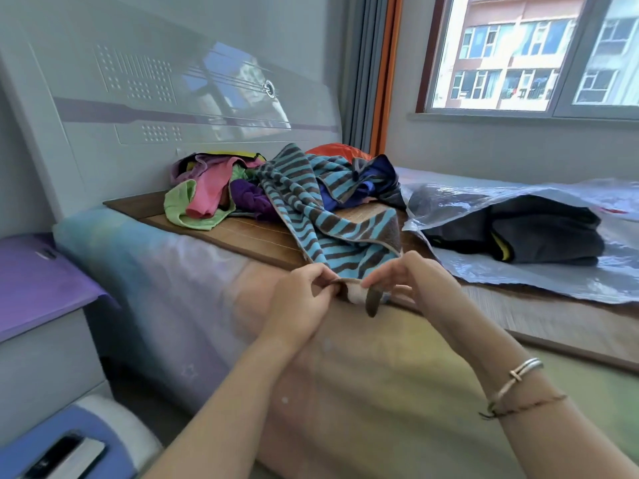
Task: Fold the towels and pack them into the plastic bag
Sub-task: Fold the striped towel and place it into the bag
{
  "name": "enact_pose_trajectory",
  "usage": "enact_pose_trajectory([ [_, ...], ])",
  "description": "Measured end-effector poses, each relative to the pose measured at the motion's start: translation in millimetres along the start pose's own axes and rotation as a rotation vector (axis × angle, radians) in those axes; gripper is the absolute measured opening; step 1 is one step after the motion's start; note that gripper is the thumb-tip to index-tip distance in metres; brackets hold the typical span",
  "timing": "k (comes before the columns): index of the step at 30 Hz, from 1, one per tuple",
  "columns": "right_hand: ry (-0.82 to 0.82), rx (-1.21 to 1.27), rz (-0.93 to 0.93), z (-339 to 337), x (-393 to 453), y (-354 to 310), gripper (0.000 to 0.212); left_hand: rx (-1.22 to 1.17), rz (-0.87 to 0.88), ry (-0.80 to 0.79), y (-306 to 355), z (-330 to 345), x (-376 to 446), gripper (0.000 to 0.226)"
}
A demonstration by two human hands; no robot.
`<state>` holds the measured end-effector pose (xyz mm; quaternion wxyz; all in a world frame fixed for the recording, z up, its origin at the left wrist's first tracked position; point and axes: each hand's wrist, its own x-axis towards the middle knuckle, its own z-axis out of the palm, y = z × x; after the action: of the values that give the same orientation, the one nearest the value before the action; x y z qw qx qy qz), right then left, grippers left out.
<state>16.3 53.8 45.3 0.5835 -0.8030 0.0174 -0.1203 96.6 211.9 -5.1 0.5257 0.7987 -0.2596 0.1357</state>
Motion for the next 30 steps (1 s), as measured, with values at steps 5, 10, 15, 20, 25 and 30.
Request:
enact_pose_trajectory([
  [5,0.41,-0.205,-0.049,-6.8,2.5,29.9,0.01,-0.081,-0.175,-0.147,12.7,-4.3,-20.9,0.006],
  [10,0.651,-0.764,-0.15,-0.4,2.6,51.2,0.048,-0.017,-0.217,-0.426,18.1,-19.1,-28.1,0.001],
  [15,0.639,-0.799,-0.266,-17.4,8.5,55.7,0.04,-0.016,-0.193,-0.672,16.2,-20.8,-22.1,0.016],
  [20,0.595,-0.515,-0.245,-28.0,1.1,43.3,0.013,-0.047,-0.153,-0.615,24.8,-11.1,-11.3,0.064],
  [25,0.46,-0.431,-0.041,-41.7,-14.3,35.4,0.005,0.126,0.061,-0.186,21.6,24.3,3.7,0.051],
  [30,0.392,-0.481,-0.004,-69.6,-47.0,25.3,0.003,0.372,0.258,-0.177,24.5,56.7,16.4,0.055],
])
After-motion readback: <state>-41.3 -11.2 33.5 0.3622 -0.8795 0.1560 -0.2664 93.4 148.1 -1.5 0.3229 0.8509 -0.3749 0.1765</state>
